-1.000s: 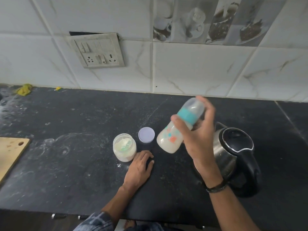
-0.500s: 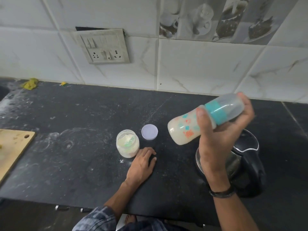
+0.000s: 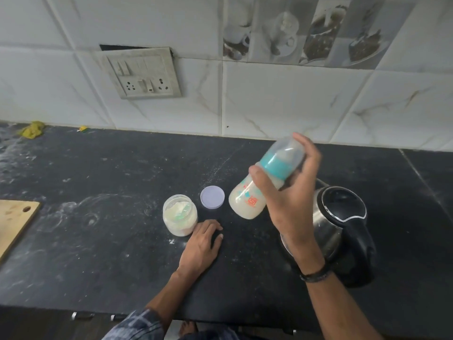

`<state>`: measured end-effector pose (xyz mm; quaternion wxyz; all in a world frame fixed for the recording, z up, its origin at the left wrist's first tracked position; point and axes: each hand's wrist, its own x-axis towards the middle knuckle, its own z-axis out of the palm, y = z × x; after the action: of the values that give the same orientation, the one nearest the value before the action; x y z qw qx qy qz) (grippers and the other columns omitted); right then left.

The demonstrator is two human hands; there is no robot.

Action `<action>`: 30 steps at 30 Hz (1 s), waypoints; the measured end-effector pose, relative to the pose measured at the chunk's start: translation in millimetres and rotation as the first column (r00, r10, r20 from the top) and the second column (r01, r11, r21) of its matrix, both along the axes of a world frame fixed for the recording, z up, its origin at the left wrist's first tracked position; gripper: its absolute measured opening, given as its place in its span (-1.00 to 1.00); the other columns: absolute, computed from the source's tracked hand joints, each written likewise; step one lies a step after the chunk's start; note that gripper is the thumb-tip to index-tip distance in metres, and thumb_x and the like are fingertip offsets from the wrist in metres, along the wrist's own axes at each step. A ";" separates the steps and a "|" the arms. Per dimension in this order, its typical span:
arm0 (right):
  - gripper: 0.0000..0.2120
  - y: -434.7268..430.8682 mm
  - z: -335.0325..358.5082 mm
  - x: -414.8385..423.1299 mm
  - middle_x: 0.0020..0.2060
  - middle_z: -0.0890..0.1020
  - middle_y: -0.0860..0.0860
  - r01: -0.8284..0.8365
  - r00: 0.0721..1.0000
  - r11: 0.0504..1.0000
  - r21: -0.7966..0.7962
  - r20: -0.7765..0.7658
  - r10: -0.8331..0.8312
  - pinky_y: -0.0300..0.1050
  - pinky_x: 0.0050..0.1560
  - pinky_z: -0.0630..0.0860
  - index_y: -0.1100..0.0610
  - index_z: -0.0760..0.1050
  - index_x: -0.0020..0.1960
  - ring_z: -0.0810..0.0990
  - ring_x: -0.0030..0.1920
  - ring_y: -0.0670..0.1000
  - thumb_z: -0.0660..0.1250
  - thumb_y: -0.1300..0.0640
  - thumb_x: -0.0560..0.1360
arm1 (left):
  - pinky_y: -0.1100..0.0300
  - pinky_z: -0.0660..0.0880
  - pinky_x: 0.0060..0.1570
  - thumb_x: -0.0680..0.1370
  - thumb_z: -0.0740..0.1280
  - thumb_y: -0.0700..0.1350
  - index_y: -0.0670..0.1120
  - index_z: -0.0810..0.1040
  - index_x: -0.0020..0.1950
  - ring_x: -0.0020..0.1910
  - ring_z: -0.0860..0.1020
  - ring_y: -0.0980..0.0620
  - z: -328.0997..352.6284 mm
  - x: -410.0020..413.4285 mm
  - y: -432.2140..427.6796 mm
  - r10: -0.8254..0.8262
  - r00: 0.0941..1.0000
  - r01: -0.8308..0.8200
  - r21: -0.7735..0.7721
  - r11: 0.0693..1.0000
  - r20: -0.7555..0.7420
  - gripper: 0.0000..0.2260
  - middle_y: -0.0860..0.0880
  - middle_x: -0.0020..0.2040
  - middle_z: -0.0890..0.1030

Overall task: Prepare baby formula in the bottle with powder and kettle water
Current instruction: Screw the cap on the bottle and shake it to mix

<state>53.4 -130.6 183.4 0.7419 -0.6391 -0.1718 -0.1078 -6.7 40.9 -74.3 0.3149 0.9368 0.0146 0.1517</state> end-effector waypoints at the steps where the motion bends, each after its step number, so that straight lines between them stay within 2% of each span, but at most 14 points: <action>1: -0.27 -0.6 3.2 -1.5 0.15 0.56 -0.12 0.031 0.999 0.997 0.064 0.033 -0.033 0.15 0.04 0.65 -0.03 0.22 0.46 0.65 -0.02 0.00 0.55 0.27 0.46 | 0.25 0.35 0.28 0.62 0.38 -0.13 -0.06 0.54 0.15 0.15 0.49 0.07 0.5 0.4 -0.5 0.001 1.000 -0.001 -0.001 1.000 0.002 -0.88 0.05 0.18 0.54; 3: -0.26 -2.7 7.6 -0.9 0.15 0.52 -0.05 0.106 0.991 0.968 0.229 0.050 -0.121 -0.04 0.01 0.63 0.10 0.11 0.49 0.63 -0.03 -0.07 0.48 0.32 0.49 | 0.27 0.34 0.26 0.60 0.39 -0.15 -0.08 0.54 0.13 0.12 0.50 0.05 2.1 1.3 -1.7 0.009 1.000 -0.009 0.000 1.000 0.006 -0.88 0.05 0.16 0.55; 5: -0.28 -2.8 7.7 2.8 0.14 0.51 -0.02 0.140 0.986 0.955 0.262 0.046 -0.158 -0.05 0.01 0.64 0.13 0.08 0.50 0.64 -0.03 -0.07 0.46 0.31 0.52 | 0.28 0.33 0.25 0.60 0.40 -0.16 -0.08 0.54 0.13 0.11 0.50 0.05 2.3 1.3 -2.3 0.011 1.000 -0.011 0.006 1.000 0.007 -0.88 0.05 0.14 0.55; 7: -0.29 -1.9 5.4 3.3 0.15 0.55 -0.10 0.055 0.997 0.994 0.091 0.049 -0.060 0.14 0.02 0.66 0.04 0.18 0.48 0.66 -0.01 0.02 0.52 0.24 0.51 | 0.30 0.32 0.25 0.60 0.39 -0.15 -0.07 0.54 0.13 0.11 0.49 0.06 1.2 0.7 -1.1 0.004 1.000 -0.004 0.010 1.000 0.005 -0.88 0.06 0.15 0.54; 8: -0.32 -2.5 1.9 2.1 0.13 0.57 -0.22 -0.001 0.999 1.000 -0.018 0.033 0.002 0.17 0.02 0.66 -0.03 0.24 0.44 0.67 -0.03 0.00 0.55 0.23 0.49 | 0.31 0.31 0.25 0.61 0.39 -0.14 -0.07 0.54 0.13 0.11 0.49 0.07 1.1 0.7 -0.4 0.004 1.000 -0.004 0.010 1.000 0.003 -0.88 0.06 0.15 0.54; 9: -0.33 -3.6 -0.7 -1.3 0.10 0.58 -0.28 -0.027 0.999 0.998 -0.053 0.022 0.028 0.09 0.01 0.66 -0.07 0.26 0.41 0.67 -0.05 -0.06 0.55 0.25 0.48 | 0.32 0.31 0.26 0.61 0.39 -0.13 -0.06 0.54 0.14 0.12 0.49 0.08 1.2 0.7 -0.1 0.003 1.000 -0.003 0.010 1.000 -0.001 -0.88 0.06 0.15 0.54; 11: -0.33 -6.4 1.6 -5.3 0.13 0.55 -0.19 0.014 0.998 0.998 0.060 0.062 -0.018 -0.09 0.00 0.62 -0.01 0.21 0.43 0.64 -0.04 -0.10 0.51 0.29 0.50 | 0.32 0.30 0.26 0.61 0.38 -0.13 -0.07 0.54 0.13 0.12 0.49 0.09 1.8 1.8 -0.8 0.003 1.000 -0.003 0.014 1.000 0.000 -0.88 0.06 0.15 0.55; 14: -0.32 -8.8 8.6 -3.8 0.14 0.46 -0.01 0.160 0.978 0.953 0.258 0.093 -0.189 -0.21 0.01 0.59 0.17 0.06 0.46 0.60 -0.01 -0.17 0.41 0.30 0.52 | 0.30 0.31 0.26 0.61 0.39 -0.15 -0.09 0.54 0.12 0.11 0.50 0.06 2.4 2.9 -2.0 0.006 1.000 -0.006 0.018 1.000 0.008 -0.89 0.05 0.13 0.56; 16: -0.30 -9.1 8.1 0.6 0.16 0.46 0.00 0.155 0.981 0.962 0.223 0.079 -0.176 -0.17 0.01 0.61 0.20 0.06 0.48 0.60 -0.01 -0.18 0.43 0.28 0.52 | 0.26 0.34 0.26 0.61 0.38 -0.15 -0.08 0.54 0.12 0.10 0.50 0.06 0.8 2.5 -1.2 0.004 1.000 -0.004 0.018 1.000 0.007 -0.89 0.05 0.14 0.55; 19: -0.31 -10.2 -1.5 0.0 0.18 0.52 -0.03 0.014 1.000 0.997 0.078 0.013 -0.015 0.06 0.01 0.65 0.06 0.20 0.47 0.62 0.00 -0.07 0.52 0.25 0.50 | 0.21 0.37 0.27 0.62 0.37 -0.13 -0.07 0.53 0.13 0.12 0.50 0.07 -0.3 1.9 -0.1 -0.001 1.000 0.001 0.017 1.000 0.009 -0.89 0.06 0.15 0.55; 24: -0.33 -17.3 2.9 1.2 0.15 0.47 -0.02 0.140 0.984 0.958 0.251 0.076 -0.164 -0.17 0.02 0.59 0.22 0.07 0.48 0.59 0.00 -0.14 0.40 0.27 0.53 | 0.18 0.37 0.27 0.62 0.38 -0.16 -0.10 0.54 0.12 0.14 0.50 0.04 3.6 1.8 -3.2 0.007 1.000 -0.007 0.024 1.000 0.023 -0.90 0.03 0.12 0.57; 26: -0.29 -18.6 2.6 3.7 0.22 0.46 -0.02 0.088 0.991 0.988 0.123 0.092 -0.100 -0.06 0.05 0.63 0.22 0.10 0.50 0.61 0.05 -0.11 0.47 0.23 0.53 | 0.20 0.36 0.27 0.62 0.38 -0.16 -0.10 0.54 0.12 0.14 0.51 0.03 2.9 1.2 -2.6 0.005 1.000 -0.005 0.027 1.000 0.022 -0.90 0.03 0.13 0.56; 28: -0.28 -23.0 1.3 2.1 0.33 0.42 0.06 0.015 0.994 0.999 -0.034 0.105 -0.011 0.13 0.11 0.63 0.11 0.18 0.49 0.61 0.12 -0.01 0.53 0.18 0.50 | 0.22 0.36 0.26 0.62 0.38 -0.15 -0.09 0.54 0.12 0.13 0.51 0.03 2.8 1.4 -1.9 0.007 1.000 -0.007 0.024 1.000 0.015 -0.90 0.04 0.14 0.56; 30: -0.29 -27.8 6.0 -1.1 0.32 0.39 0.16 0.071 0.982 0.996 0.060 0.173 -0.081 0.02 0.12 0.60 0.14 0.15 0.47 0.57 0.14 -0.01 0.50 0.21 0.49 | 0.21 0.36 0.26 0.62 0.37 -0.15 -0.08 0.54 0.12 0.12 0.51 0.03 2.9 1.5 -2.6 0.010 1.000 -0.011 0.029 1.000 0.017 -0.90 0.05 0.14 0.56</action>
<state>52.4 -158.4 189.4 0.7362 -0.6130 -0.2090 -0.1964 -5.2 38.3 -71.5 0.3007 0.9399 0.0147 0.1613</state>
